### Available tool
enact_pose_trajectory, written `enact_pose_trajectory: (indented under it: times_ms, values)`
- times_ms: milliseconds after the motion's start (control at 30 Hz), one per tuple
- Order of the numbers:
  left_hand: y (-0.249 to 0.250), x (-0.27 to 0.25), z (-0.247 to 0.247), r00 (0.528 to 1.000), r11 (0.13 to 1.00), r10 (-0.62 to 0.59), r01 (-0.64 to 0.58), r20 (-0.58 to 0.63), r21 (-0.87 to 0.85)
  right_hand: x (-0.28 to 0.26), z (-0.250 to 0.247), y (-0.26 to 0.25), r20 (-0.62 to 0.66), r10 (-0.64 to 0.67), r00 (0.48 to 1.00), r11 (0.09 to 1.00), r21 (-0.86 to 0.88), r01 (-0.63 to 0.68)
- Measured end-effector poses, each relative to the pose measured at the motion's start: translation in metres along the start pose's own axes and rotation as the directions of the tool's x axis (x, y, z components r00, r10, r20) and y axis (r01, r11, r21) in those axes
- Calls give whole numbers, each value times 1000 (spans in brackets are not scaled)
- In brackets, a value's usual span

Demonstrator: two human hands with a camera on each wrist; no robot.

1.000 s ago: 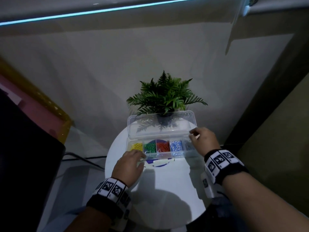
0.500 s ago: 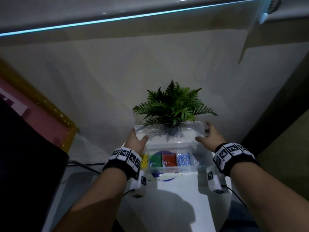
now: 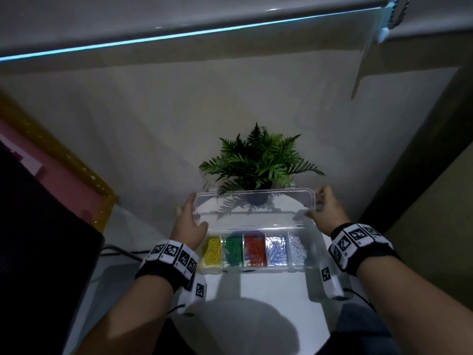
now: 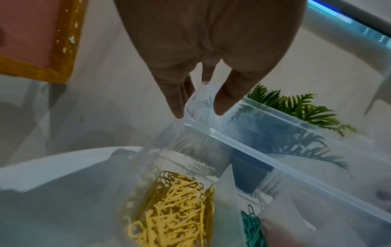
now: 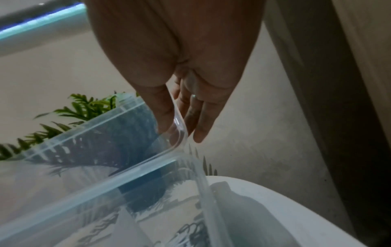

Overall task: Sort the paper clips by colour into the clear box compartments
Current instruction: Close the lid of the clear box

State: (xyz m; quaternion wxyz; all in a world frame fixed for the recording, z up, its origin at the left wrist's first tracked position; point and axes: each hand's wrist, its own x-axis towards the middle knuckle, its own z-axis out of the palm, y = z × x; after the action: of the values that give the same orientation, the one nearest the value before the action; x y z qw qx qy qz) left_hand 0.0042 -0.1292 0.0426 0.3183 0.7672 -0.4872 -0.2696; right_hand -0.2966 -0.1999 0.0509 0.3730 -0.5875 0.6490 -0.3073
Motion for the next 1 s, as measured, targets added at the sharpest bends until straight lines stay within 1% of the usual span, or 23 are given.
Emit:
enact_pose_trajectory:
  times_ms: [133, 200, 300, 433, 533, 633, 667, 733, 767, 800, 833, 867, 933, 967, 1000]
  values:
    - [-4, -7, -6, 991, 996, 83, -80, -103, 32, -10, -2, -4, -28, -77, 997, 994, -82, 74]
    - [-1, -9, -7, 988, 995, 88, -83, -128, 50, -15, -2, -5, -36, -101, 994, 987, -133, 95]
    - [2, -13, -8, 985, 993, 100, -89, -144, 82, -23, -1, -1, -48, -105, 993, 973, -212, 93]
    - [1, -23, -6, 984, 983, 139, -124, -112, 133, -34, 1, 7, -31, -98, 995, 956, -282, 85]
    - [4, -29, -7, 982, 976, 142, -118, -124, 183, -37, 6, 9, -28, -118, 993, 956, -274, 106]
    - [9, -32, -6, 988, 961, 115, -83, -108, 265, -44, 9, 5, -88, -122, 989, 983, -147, 108]
    - [11, -32, -5, 988, 951, 112, -77, -102, 300, -48, 10, 5, -120, -127, 985, 985, -134, 111]
    - [17, -35, -1, 985, 935, 131, -86, -110, 343, -59, 12, 9, -201, -184, 962, 970, -196, 145]
    - [21, -39, 1, 980, 927, 161, -110, -118, 358, -64, 13, 11, -211, -233, 949, 951, -253, 177]
    - [25, -43, 5, 972, 915, 208, -153, -112, 374, -69, 15, 12, -172, -280, 944, 922, -321, 215]
    - [29, -48, 9, 962, 893, 262, -214, -71, 396, -72, 18, 13, -79, -317, 945, 878, -403, 261]
    - [31, -54, 15, 953, 857, 304, -279, 13, 433, -74, 21, 12, 46, -330, 943, 821, -480, 310]
    - [31, -67, 26, 929, 767, 309, -371, 204, 524, -73, 30, 6, 292, -287, 912, 701, -585, 408]
    - [26, -71, 29, 926, 745, 296, -378, 235, 550, -70, 35, 0, 387, -252, 887, 638, -622, 453]
    - [20, -73, 31, 938, 756, 282, -347, 202, 555, -66, 42, -5, 462, -205, 863, 575, -657, 488]
